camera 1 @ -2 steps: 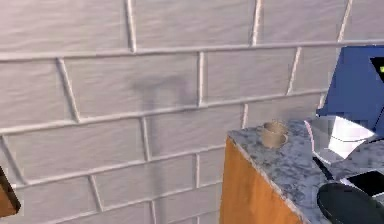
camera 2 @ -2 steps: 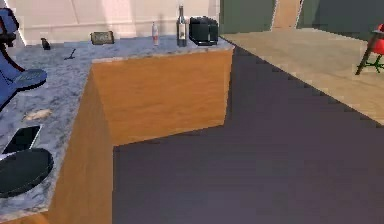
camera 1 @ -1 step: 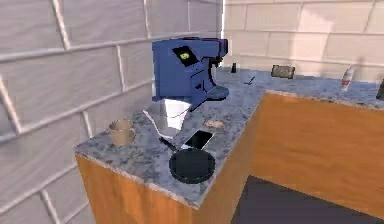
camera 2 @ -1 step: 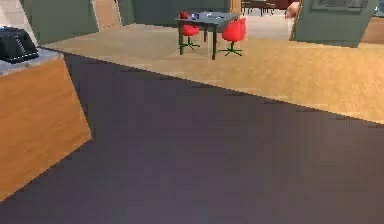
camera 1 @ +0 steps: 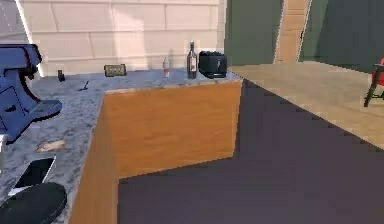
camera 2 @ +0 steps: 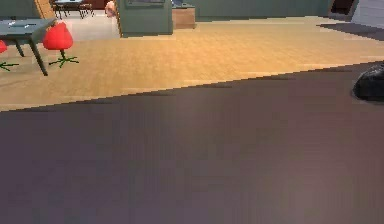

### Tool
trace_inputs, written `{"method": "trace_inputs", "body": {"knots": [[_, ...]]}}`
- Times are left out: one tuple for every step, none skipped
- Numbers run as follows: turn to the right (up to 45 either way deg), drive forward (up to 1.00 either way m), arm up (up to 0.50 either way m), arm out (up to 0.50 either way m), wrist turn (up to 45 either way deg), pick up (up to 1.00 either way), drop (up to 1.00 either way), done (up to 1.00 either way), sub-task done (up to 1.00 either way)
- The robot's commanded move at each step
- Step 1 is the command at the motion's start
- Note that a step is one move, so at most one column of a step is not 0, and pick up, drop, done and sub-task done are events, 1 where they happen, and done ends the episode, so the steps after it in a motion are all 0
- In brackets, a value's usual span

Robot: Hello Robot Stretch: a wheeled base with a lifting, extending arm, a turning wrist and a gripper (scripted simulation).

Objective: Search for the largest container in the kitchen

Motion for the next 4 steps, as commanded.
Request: {"method": "trace_inputs", "body": {"knots": [[30.0,0.00,0.00,0.00,0.0,0.00,0.00,0.00,0.00],[0.0,1.00,0.00,0.00,0.0,0.00,0.00,0.00,0.00],[6.0,0.00,0.00,0.00,0.0,0.00,0.00,0.00,0.00],[0.0,0.75,0.00,0.00,0.0,0.00,0.00,0.00,0.00]]}}
